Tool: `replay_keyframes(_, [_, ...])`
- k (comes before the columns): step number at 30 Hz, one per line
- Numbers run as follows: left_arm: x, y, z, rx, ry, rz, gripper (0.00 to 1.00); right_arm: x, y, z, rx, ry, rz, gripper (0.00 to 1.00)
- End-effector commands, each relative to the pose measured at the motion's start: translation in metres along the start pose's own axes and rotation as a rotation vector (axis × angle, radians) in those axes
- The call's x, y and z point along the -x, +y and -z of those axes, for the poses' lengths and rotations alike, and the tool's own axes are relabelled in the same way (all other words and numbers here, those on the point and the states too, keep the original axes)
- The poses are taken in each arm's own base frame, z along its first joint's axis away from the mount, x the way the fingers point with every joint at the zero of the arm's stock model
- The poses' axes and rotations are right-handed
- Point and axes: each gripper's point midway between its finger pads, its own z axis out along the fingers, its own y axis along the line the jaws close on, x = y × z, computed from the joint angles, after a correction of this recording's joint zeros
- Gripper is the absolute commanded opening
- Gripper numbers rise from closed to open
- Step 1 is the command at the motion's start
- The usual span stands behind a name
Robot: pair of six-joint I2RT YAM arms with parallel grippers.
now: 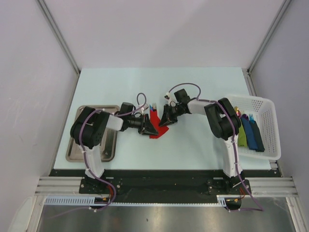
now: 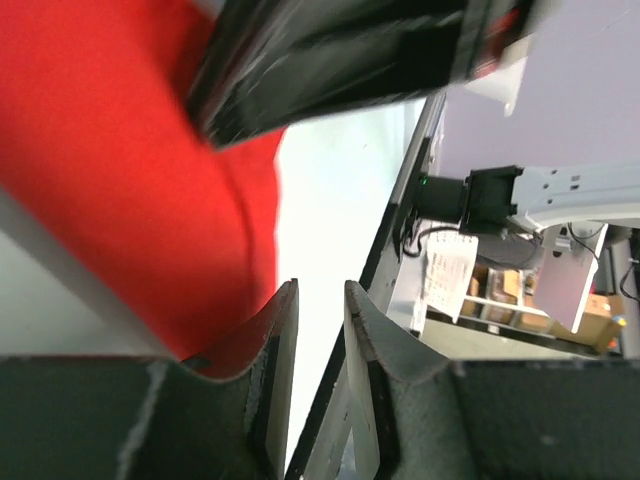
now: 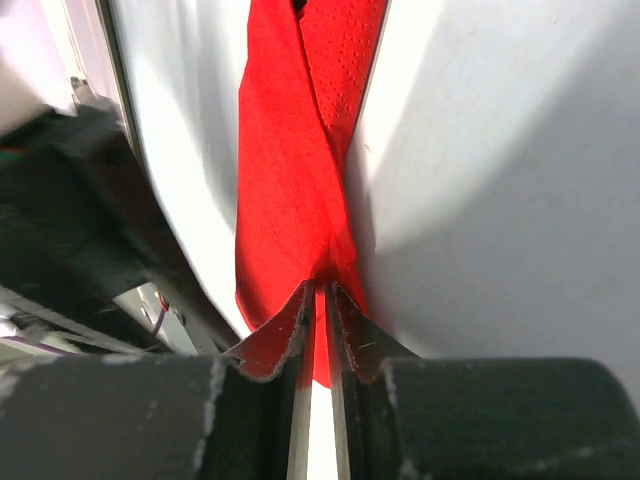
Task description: Place the utensils on the paper napkin and roll it up
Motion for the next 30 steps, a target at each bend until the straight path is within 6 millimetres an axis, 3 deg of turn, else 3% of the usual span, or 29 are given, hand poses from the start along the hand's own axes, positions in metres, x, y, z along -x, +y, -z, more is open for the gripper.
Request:
replay_keyframes(1, [0.03,-0.019,0.006,-0.004,-0.067,-0.109,0.3,-0.009,-0.066,-0.019,-0.235,-0.011,0.005,0.15])
replay_keyframes(8, [0.02,0.035,-0.004,0.088,-0.057,0.044,0.25,-0.004,-0.06,-0.017,-0.229,-0.017,0.015,0.15])
replay_keyframes(13, [0.002,0.062,-0.005,0.151,-0.012,0.118,0.16,0.019,-0.038,-0.008,-0.194,-0.086,0.059,0.16])
replay_keyframes(18, [-0.001,0.065,-0.004,0.153,-0.011,0.126,0.12,0.053,-0.004,0.005,-0.139,-0.166,0.11,0.23])
replay_keyframes(20, [-0.001,0.065,-0.003,0.156,-0.009,0.126,0.12,0.068,0.006,0.009,-0.131,-0.192,0.131,0.31])
replay_keyframes(26, [0.001,0.065,-0.004,0.159,-0.01,0.119,0.12,0.084,-0.001,0.005,-0.176,-0.216,0.165,0.38])
replay_keyframes(30, [0.004,0.066,-0.004,0.168,-0.012,0.117,0.12,0.08,-0.002,-0.006,-0.169,-0.184,0.173,0.45])
